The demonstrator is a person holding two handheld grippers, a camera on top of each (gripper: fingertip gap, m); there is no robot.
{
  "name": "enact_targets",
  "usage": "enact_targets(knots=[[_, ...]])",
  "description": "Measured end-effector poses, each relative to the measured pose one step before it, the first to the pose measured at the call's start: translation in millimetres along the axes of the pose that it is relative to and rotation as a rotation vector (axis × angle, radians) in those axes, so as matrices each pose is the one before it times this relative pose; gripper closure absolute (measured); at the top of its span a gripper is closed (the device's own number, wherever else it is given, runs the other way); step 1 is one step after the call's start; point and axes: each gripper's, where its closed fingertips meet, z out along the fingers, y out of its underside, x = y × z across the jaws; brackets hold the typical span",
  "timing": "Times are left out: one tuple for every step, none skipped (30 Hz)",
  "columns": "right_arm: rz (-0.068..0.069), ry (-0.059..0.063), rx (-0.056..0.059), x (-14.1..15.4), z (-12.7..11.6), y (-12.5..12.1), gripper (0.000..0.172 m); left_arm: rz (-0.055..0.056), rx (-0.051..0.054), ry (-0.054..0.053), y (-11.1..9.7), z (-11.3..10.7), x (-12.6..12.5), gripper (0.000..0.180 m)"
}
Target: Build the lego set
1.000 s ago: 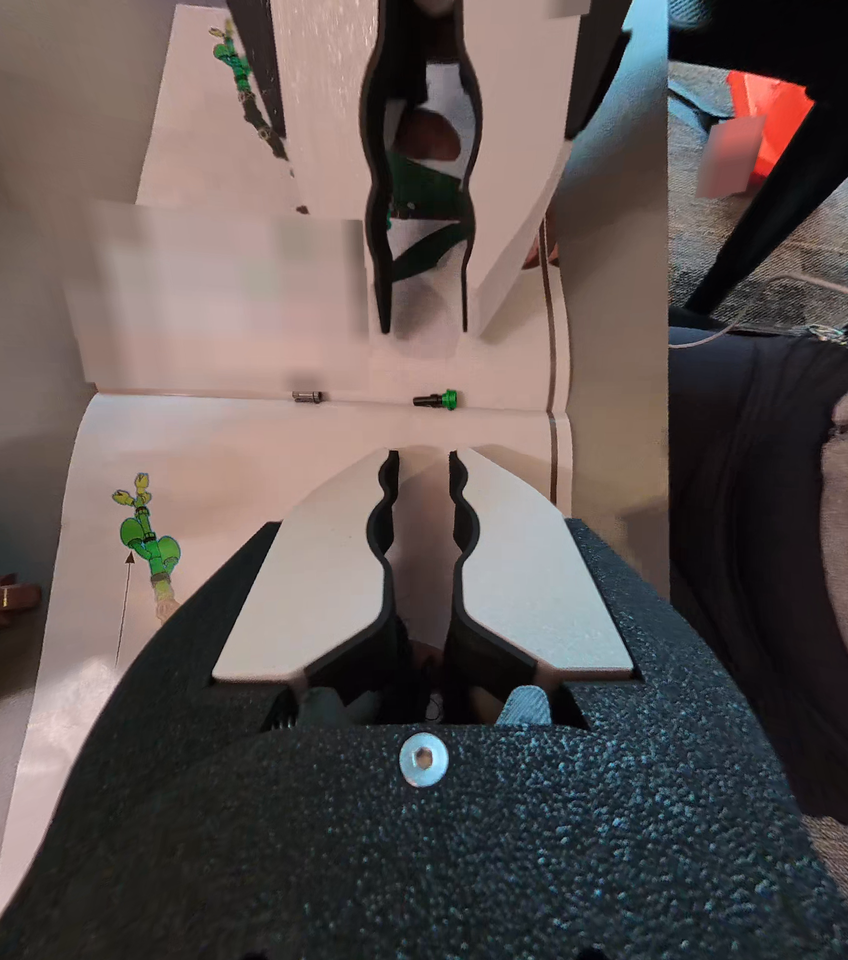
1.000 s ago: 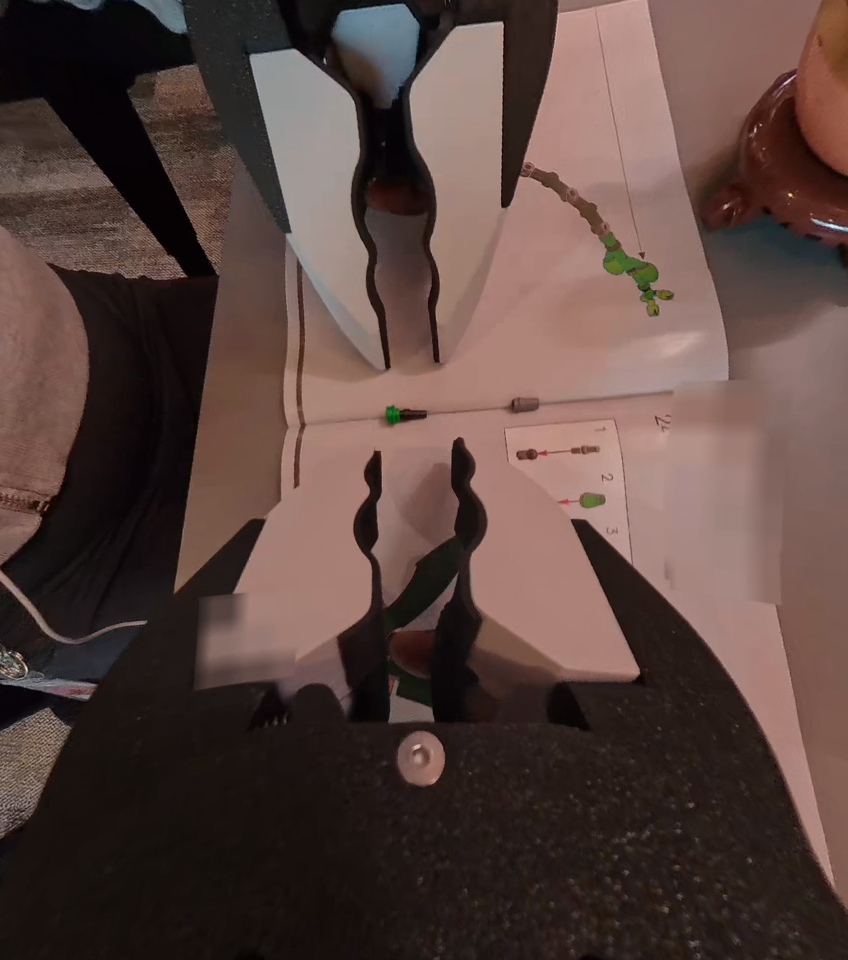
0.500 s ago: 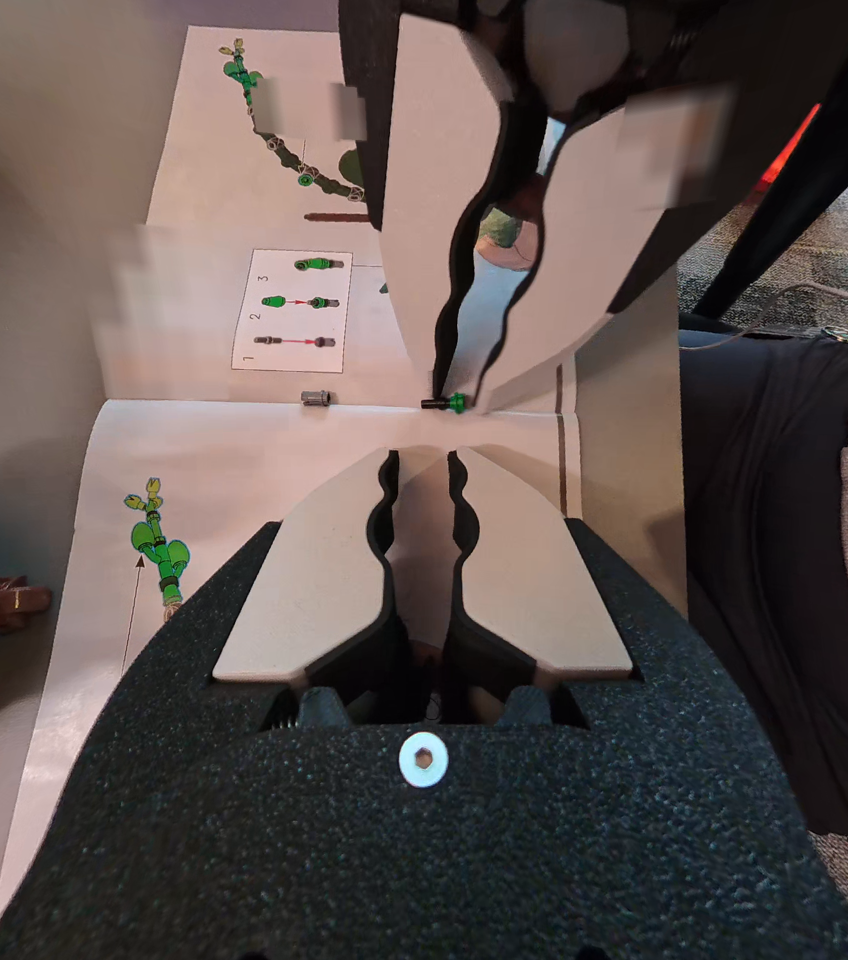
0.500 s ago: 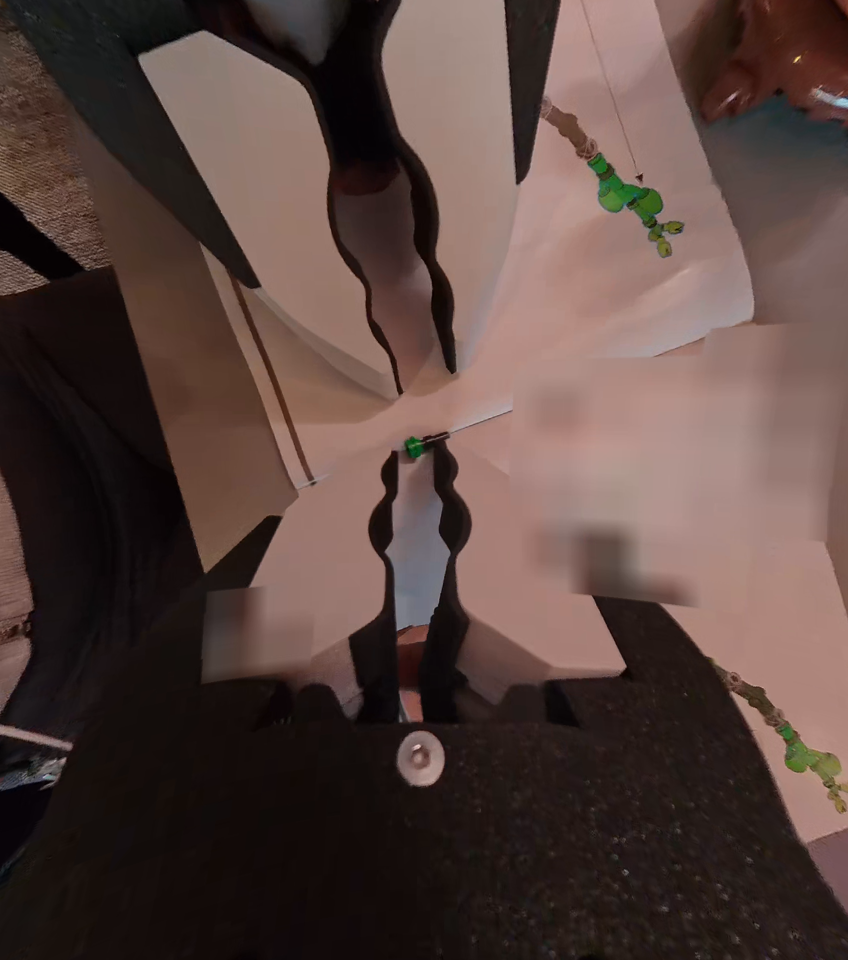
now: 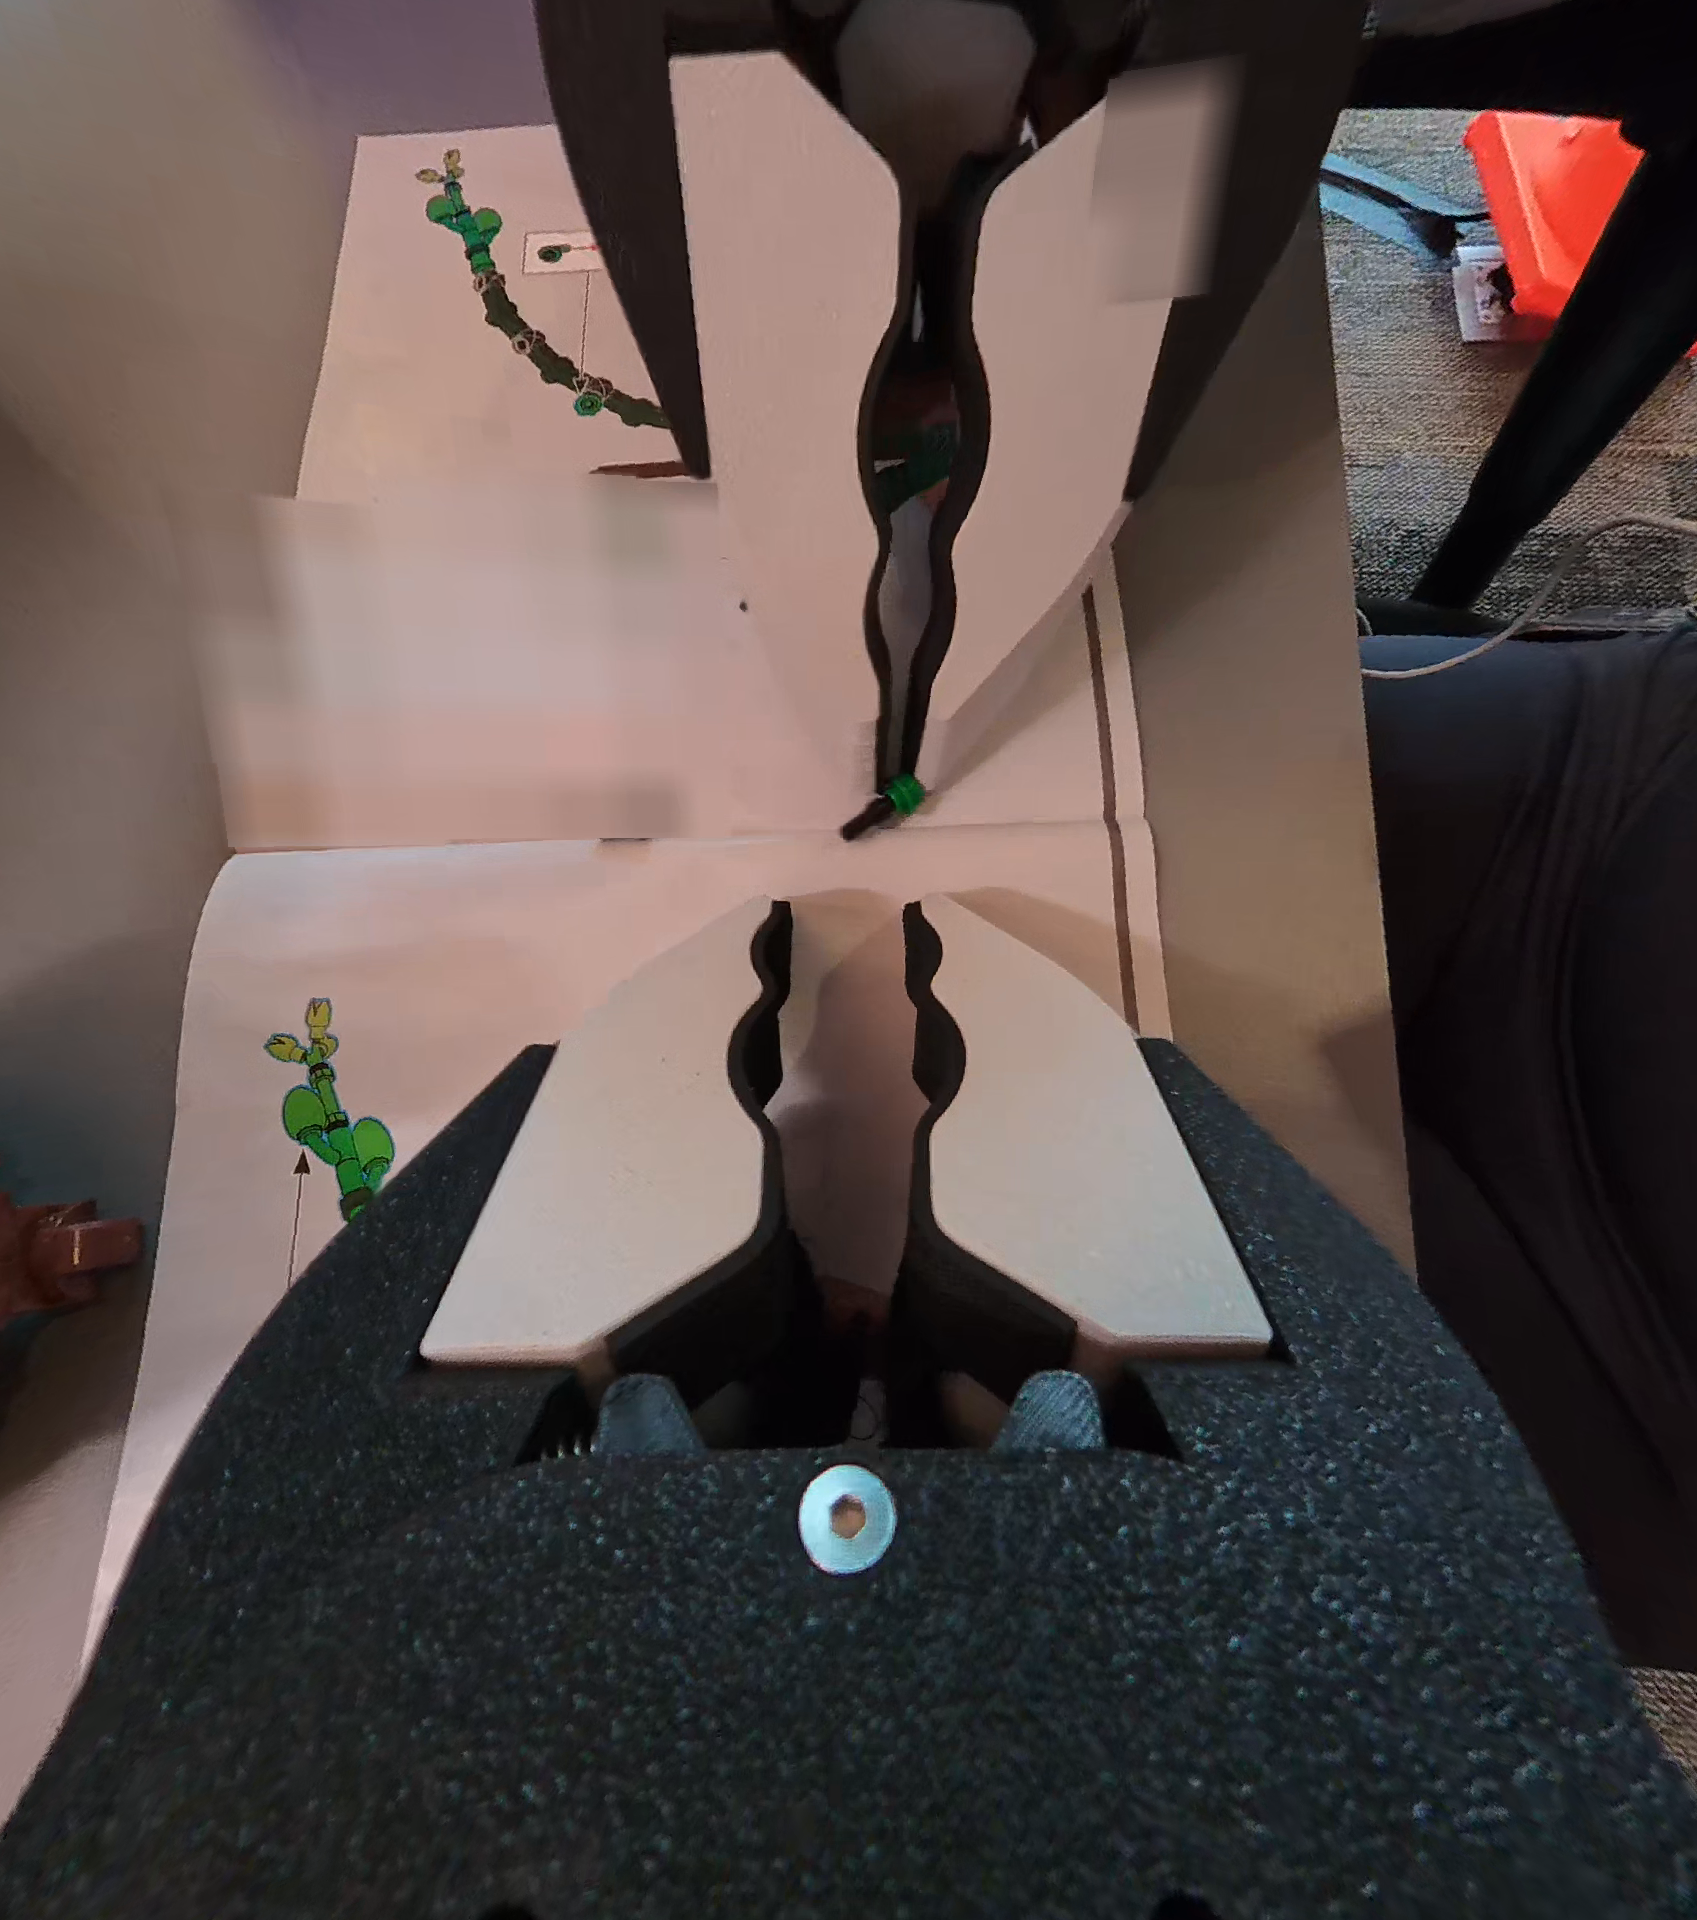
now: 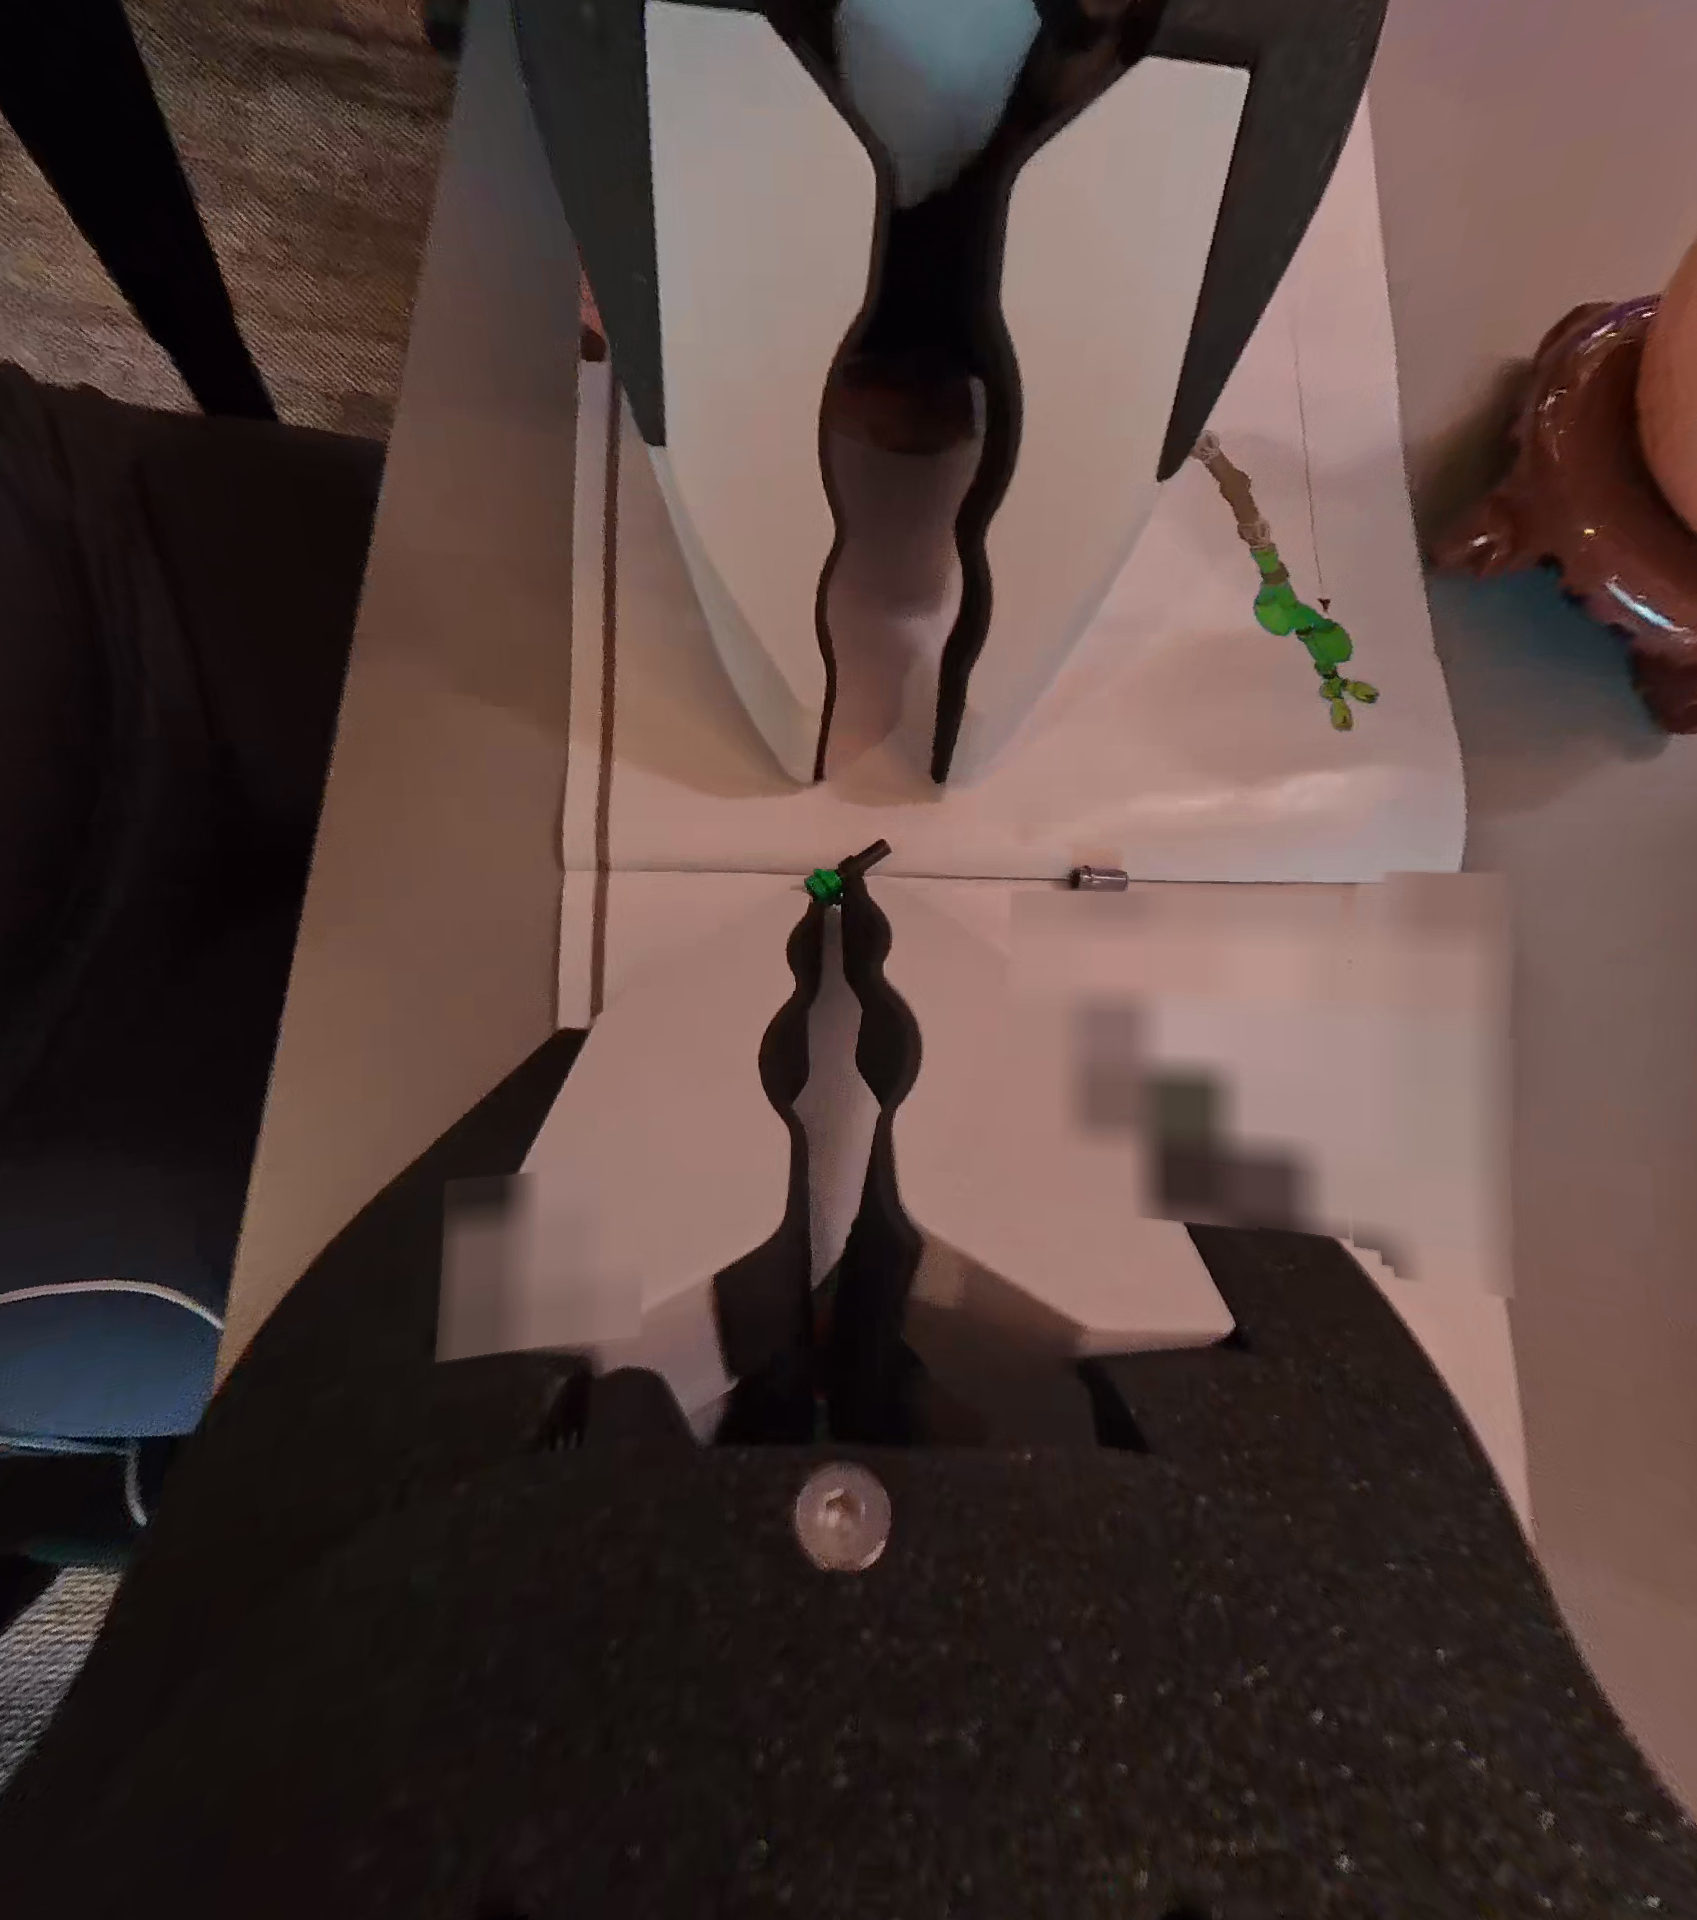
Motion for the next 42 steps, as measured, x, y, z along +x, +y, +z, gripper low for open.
enact_targets(knots=[[0.0028,-0.0188,0.012,-2.46,-0.11,-1.55,0.169,0.0056,0.0051,-0.0047,-0.67,0.19,-0.58,0.16],[-0.0115,0.0037,0.0067,0.52,0.33,-0.69,0.169,0.0096,0.0054,-0.0056,-0.86,0.32,-0.28,0.159],[-0.0178,0.0084,-0.0054,0.81,0.22,0.64,0.169,0.0167,0.0051,-0.0062,-1.08,0.33,-0.04,0.159],[-0.0213,0.003,-0.0054,-0.35,0.23,0.46,0.169,0.0257,0.0071,-0.005,-1.43,0.41,0.4,0.159],[-0.0232,-0.0007,0.0028,-1.02,-0.13,-0.73,0.169,0.0344,0.0065,0.0038,-1.15,0.75,2.37,0.159],[-0.0226,-0.014,0.0098,-2.9,-0.5,-1.81,0.169,0.0353,0.007,0.0041,-1.69,0.49,2.78,0.158],[-0.0189,-0.0161,0.0134,-3.3,-0.64,-2.44,0.169,0.0312,0.0057,0.0007,-1.76,0.58,2.23,0.158],[-0.012,-0.0092,0.0114,-1.98,-0.5,-2.27,0.169,0.0263,0.0027,-0.0029,-1.36,0.71,1.37,0.158],[-0.0043,-0.0117,0.0063,-1.64,0.0,-1.49,0.169,0.0253,0.0035,0.0007,-1.38,1.13,2.08,0.158],[0.0018,-0.0116,0.0063,-1.43,-0.01,-1.04,0.169,0.0239,0.0073,0.0061,-1.96,0.7,2.64,0.159],[0.0042,-0.0055,0.0072,-0.02,0.31,-0.81,0.169,0.0207,0.0072,0.0076,-1.74,0.51,2.69,0.16],[0.004,-0.007,0.0059,-0.58,0.05,-0.55,0.169,0.018,0.004,0.0082,-1.2,0.58,2.46,0.161],[0.0018,-0.0098,0.0068,-0.93,-0.17,-0.57,0.169,0.0143,-0.0004,0.0038,-0.51,0.63,1.57,0.163],[0.0021,-0.0019,0.0077,-0.02,-0.39,-0.99,0.169,0.0104,-0.0036,-0.001,0.32,0.74,0.62,0.166],[0.0037,-0.0011,0.0054,0.46,-0.32,-0.7,0.169,0.0053,-0.003,-0.005,0.13,0.68,-0.17,0.17],[0.0077,-0.0049,0.0021,0.01,-0.13,-0.08,0.169,0.0014,-0.0009,-0.0157,-0.03,0.2,-2.05,0.174],[0.009,0.0079,-0.0011,1.89,-0.2,0.65,0.169,-0.0025,-0.0006,-0.011,0.14,-0.18,-1.83,0.174],[0.0135,0.0205,-0.0032,3.99,0.11,1.29,0.168,-0.0145,-0.0027,-0.0094,0.57,-0.53,-2.53,0.175],[0.0208,0.0381,-0.0059,5.22,-0.78,0.96,0.168,-0.0305,-0.0042,-0.009,1.14,-0.66,-3.44,0.176],[0.0282,0.0434,0.0073,8.36,-1.05,0.84,0.166,-0.0431,0.0072,-0.0146,0.0,-1.16,-4.9,0.177],[0.0356,0.0292,0.0251,6.65,-2.01,-1.48,0.16,-0.0443,0.0195,-0.0142,-1.33,-2.16,-4.9,0.177],[0.0376,0.0092,0.04,4.25,-2.46,-3.55,0.155,-0.0394,0.0239,-0.0087,-1.53,-2.35,-4.28,0.177],[0.0349,0.0062,0.0509,3.52,-3.04,-5.52,0.151,-0.0362,0.023,-0.0076,-1.41,-2.4,-4.18,0.178],[0.026,0.0099,0.0524,3.35,-3.06,-5.91,0.151,-0.032,0.0218,-0.0059,-1.44,-2.1,-3.65,0.178],[0.0148,0.0104,0.0474,2.68,-1.74,-5.33,0.151,-0.0251,0.0209,-0.0008,-1.78,-1.76,-2.39,0.178],[0.005,0.0035,0.0341,0.8,-0.73,-3.56,0.152,-0.0182,0.0162,0.0028,-1.5,-1.27,-1.47,0.178],[-0.0006,0.0008,0.0136,-0.15,0.43,-0.83,0.153,-0.0135,0.0102,-0.0032,-0.86,-0.83,-1.48,0.178],[-0.0036,-0.005,-0.0017,-1.51,1.68,1.13,0.154,-0.0078,0.0062,-0.0041,-0.46,-0.51,-1.28,0.178],[-0.0063,-0.0104,-0.0106,-2.31,1.98,2.33,0.154,-0.0008,0.0034,0.0011,-0.33,-0.11,-0.02,0.178],[-0.0067,-0.0015,-0.0156,-0.93,2.23,2.75,0.155,0.0047,0.0014,0.0031,-0.14,0.12,0.64,0.178],[-0.0074,0.0114,-0.0122,0.89,1.9,2.34,0.155,0.0056,-0.0022,0.0018,0.24,0.39,0.63,0.178],[-0.0109,-0.001,-0.0016,-0.88,1.55,0.84,0.156,0.0055,-0.0041,0.0028,0.43,0.3,0.97,0.178],[-0.009,-0.0073,0.0065,-1.84,0.93,-0.69,0.158,0.0052,-0.0053,0.0022,0.58,0.46,0.72,0.178],[-0.0071,0.0044,-0.0014,0.13,0.36,0.39,0.159,0.0031,-0.0041,-0.0009,0.48,0.26,0.32,0.178],[-0.0087,-0.0026,-0.0005,-0.6,-0.35,0.49,0.159,0.0018,-0.0017,0.0028,0.26,0.15,0.46,0.178],[-0.0063,-0.0085,0.0011,-1.1,-0.33,0.27,0.162,0.0013,0.0011,0.004,-0.15,0.07,0.57,0.178],[-0.0006,-0.0044,0.0035,-0.4,0.23,0.03,0.163,0.0011,0.0015,0.0036,-0.07,-0.14,0.53,0.178],[-0.0011,-0.0032,0.0013,-0.38,-0.12,0.17,0.163,0.001,0.0003,0.0038,0.07,-0.17,0.5,0.178],[-0.0035,-0.006,-0.0034,-0.57,-0.03,0.55,0.163,0.0022,-0.0015,0.0052,0.06,0.07,0.72,0.178],[-0.0055,-0.0014,-0.005,-0.19,-0.16,0.95,0.164,0.0018,-0.0027,0.0025,0.28,0.1,0.34,0.178],[-0.0105,0.005,-0.012,0.58,-0.66,1.67,0.168,0.0016,-0.0064,0.0061,0.89,0.34,1.05,0.178],[-0.0086,0.0023,-0.0026,0.55,-1.14,0.61,0.169,0.0011,-0.0043,-0.0016,0.56,0.44,-0.2,0.178]])
